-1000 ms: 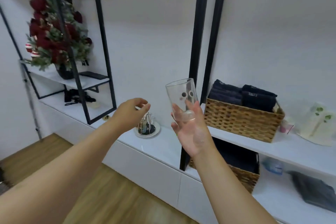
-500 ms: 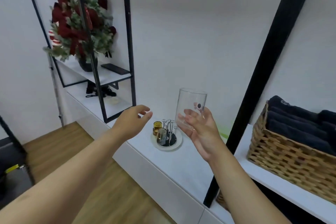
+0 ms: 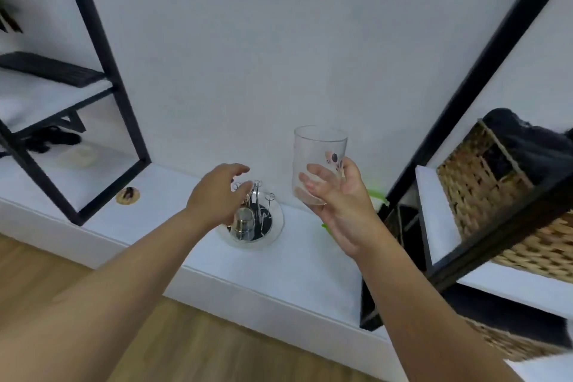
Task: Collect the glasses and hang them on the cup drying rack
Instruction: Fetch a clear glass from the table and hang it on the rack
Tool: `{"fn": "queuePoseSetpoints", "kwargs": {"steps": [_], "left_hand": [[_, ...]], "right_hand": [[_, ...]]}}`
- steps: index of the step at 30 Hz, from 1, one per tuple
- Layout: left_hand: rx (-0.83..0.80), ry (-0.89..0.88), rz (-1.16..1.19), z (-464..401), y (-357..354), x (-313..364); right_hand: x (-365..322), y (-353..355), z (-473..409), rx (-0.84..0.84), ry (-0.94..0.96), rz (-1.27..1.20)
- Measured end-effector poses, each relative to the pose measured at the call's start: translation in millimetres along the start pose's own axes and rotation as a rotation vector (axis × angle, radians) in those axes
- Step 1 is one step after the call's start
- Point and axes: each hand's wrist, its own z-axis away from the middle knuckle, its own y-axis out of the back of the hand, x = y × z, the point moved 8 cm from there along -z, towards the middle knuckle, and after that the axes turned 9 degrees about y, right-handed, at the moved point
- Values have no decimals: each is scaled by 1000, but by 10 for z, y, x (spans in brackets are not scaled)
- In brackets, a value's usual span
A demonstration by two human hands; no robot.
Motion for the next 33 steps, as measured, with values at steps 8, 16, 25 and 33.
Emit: {"fn": "queuePoseSetpoints", "kwargs": {"steps": [8,16,25,33], "left_hand": [[-99,-76,-67,-793,-809,-873],[-165,-192,-332,-917,-1690,-1879],[-25,-453,-579,-1351,-2154,-2022],[27,-397,-476,-1408,-2296,-2094]], "right_hand": [[993,199,-610,112,-18,85],[1824,622,-666,133,-33,209],[2603,943,-678,129,-28,258],[3043,1124,-806,144,-50,319]]}}
